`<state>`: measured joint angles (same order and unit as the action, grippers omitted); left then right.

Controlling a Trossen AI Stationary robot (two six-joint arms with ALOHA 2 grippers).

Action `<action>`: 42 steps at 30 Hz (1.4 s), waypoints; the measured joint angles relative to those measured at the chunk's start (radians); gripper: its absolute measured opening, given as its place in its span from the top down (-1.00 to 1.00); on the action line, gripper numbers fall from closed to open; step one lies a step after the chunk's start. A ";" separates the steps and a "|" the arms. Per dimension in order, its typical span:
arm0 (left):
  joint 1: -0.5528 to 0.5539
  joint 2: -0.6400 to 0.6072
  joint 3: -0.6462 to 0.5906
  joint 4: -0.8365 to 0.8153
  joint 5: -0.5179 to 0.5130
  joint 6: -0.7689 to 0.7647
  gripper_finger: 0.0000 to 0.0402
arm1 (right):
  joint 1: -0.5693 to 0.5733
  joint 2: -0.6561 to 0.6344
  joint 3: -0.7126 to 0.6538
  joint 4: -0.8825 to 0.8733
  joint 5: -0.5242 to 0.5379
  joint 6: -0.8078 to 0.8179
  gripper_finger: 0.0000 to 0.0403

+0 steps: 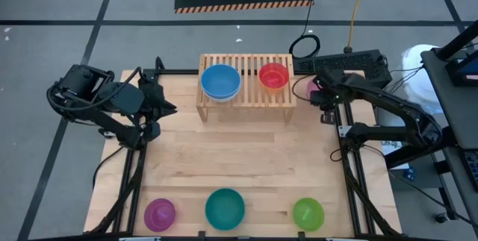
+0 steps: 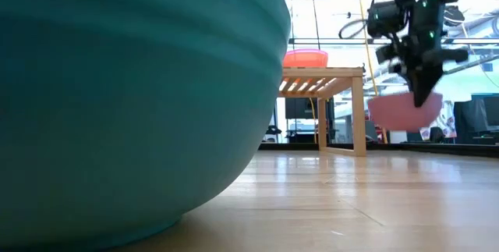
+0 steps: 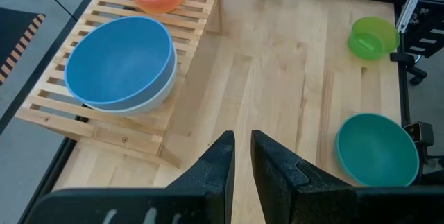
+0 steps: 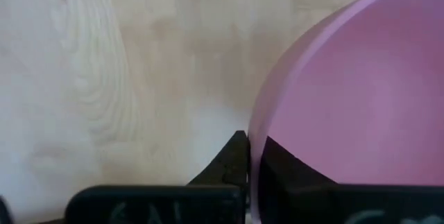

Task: Place and stack bowls onto a shelf
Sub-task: Stack the pink bowl on top of the blue bowl on the shelf

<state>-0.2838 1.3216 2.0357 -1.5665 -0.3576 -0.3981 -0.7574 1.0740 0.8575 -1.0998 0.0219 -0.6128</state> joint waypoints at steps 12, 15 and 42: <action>0.000 0.000 0.000 0.000 0.000 0.000 0.72 | 0.015 -0.004 0.438 -0.369 0.105 0.051 1.00; 0.000 0.000 0.000 0.000 0.000 0.000 0.72 | 0.031 0.018 0.556 -0.454 0.105 0.111 1.00; 0.000 0.000 0.000 -0.004 0.018 0.055 0.72 | 0.354 0.542 1.410 -0.470 -0.077 0.148 1.00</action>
<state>-0.2840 1.3216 2.0357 -1.5707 -0.3401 -0.3428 -0.4039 1.6159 2.2676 -1.5699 -0.0548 -0.4648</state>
